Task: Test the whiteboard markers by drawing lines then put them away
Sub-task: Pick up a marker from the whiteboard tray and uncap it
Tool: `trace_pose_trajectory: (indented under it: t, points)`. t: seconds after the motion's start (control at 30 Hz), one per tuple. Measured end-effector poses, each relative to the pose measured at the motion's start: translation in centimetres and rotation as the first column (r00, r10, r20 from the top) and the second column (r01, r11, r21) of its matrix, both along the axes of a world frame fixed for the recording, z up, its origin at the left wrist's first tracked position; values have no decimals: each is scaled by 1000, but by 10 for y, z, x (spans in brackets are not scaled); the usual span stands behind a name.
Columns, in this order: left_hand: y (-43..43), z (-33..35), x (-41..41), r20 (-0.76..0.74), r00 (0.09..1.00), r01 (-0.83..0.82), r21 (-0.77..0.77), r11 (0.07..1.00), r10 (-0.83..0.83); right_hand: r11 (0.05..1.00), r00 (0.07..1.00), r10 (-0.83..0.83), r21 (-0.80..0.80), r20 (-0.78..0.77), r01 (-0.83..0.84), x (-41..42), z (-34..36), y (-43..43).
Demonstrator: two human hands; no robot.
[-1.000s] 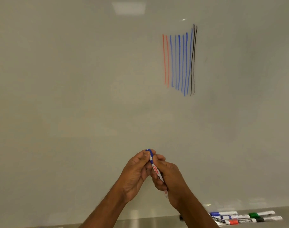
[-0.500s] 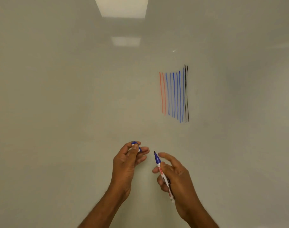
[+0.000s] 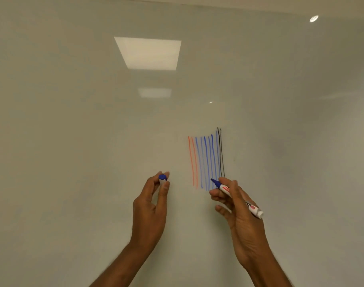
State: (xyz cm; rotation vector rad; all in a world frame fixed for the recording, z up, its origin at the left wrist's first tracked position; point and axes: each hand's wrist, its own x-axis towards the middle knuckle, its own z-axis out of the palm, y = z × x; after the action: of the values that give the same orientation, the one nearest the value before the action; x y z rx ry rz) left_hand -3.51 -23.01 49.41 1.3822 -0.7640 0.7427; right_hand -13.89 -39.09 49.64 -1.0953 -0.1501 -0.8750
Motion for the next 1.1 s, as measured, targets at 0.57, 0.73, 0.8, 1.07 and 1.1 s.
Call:
trace_pose_trajectory:
  t: [0.57,0.73,0.8,1.07,1.1]
  points:
    - [-40,43,72,379,887,-311,70,948,263,826,844,-431,-235,320,512,44,68,-56]
    - [-44,40,85,421,843,-394,58,917,335,780,818,-459,-282,347,558,63,83,-75]
    - [-45,40,87,454,817,-421,48,906,356,776,813,-457,-286,360,563,69,86,-80]
    - [-48,40,90,528,746,-467,-19,884,406,761,804,-444,-308,395,571,87,88,-86]
    - [-48,40,90,536,738,-471,-23,882,409,754,799,-449,-309,400,579,89,87,-87]
